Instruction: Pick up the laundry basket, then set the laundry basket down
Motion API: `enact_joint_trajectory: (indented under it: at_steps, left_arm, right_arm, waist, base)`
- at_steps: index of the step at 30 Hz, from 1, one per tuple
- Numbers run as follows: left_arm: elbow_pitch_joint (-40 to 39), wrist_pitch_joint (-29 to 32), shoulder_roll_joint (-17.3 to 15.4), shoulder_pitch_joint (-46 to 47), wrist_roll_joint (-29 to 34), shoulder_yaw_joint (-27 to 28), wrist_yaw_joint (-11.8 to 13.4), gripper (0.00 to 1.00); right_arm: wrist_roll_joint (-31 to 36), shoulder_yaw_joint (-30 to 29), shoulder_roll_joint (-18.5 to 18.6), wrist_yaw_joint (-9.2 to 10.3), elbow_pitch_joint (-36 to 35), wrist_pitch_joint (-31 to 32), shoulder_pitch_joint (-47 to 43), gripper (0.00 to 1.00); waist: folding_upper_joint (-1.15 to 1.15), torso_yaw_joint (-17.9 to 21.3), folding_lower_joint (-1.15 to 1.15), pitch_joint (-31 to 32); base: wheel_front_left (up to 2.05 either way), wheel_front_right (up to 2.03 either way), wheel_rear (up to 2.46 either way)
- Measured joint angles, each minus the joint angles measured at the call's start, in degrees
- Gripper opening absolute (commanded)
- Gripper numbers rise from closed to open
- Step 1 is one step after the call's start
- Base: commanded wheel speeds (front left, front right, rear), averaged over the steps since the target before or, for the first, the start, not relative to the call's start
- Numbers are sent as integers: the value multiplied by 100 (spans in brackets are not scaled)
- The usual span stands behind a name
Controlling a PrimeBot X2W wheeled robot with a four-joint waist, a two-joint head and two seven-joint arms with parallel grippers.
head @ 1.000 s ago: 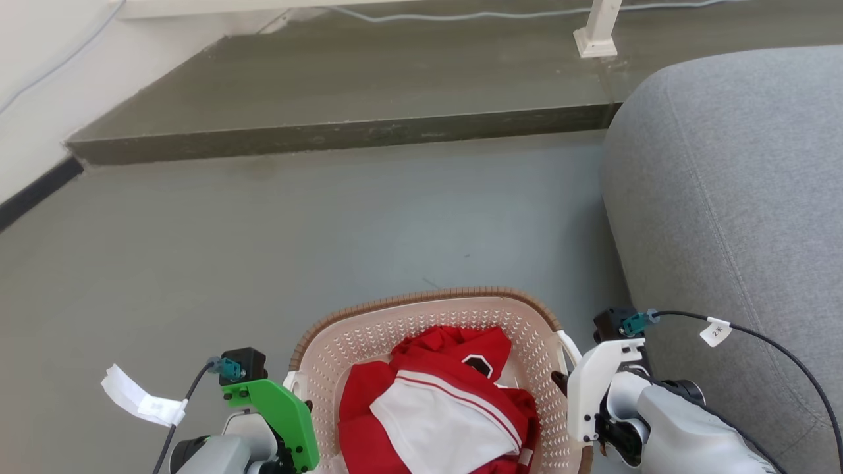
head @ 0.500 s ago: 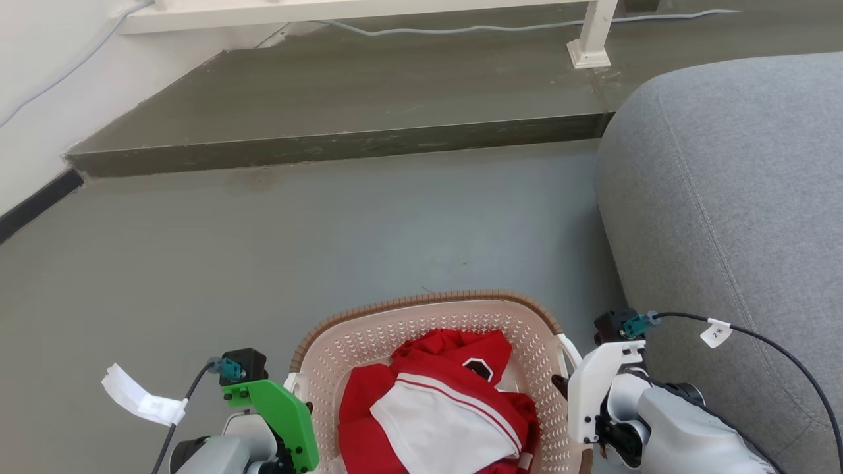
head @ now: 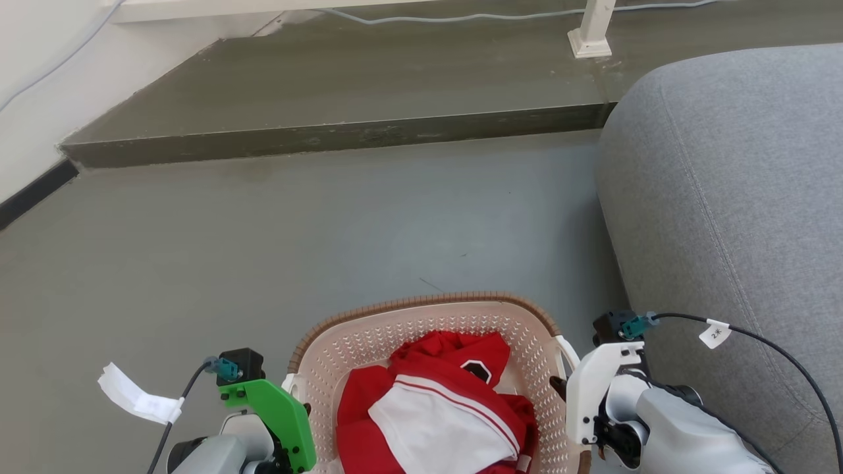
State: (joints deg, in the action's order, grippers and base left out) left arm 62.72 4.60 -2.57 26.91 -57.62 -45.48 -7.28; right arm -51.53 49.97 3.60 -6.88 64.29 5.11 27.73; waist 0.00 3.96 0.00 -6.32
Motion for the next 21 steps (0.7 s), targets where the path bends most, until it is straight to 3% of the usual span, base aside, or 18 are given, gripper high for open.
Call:
enact_joint_trajectory:
  at_steps: [21]
  left_arm:
    - [-18,47,-29,8,-199,-122,0,0]
  right_arm:
    - [-141,155,2,0,26,31,58,0]
  waist:
    - [0,33,0,-114]
  base:
    - [0,0,0]
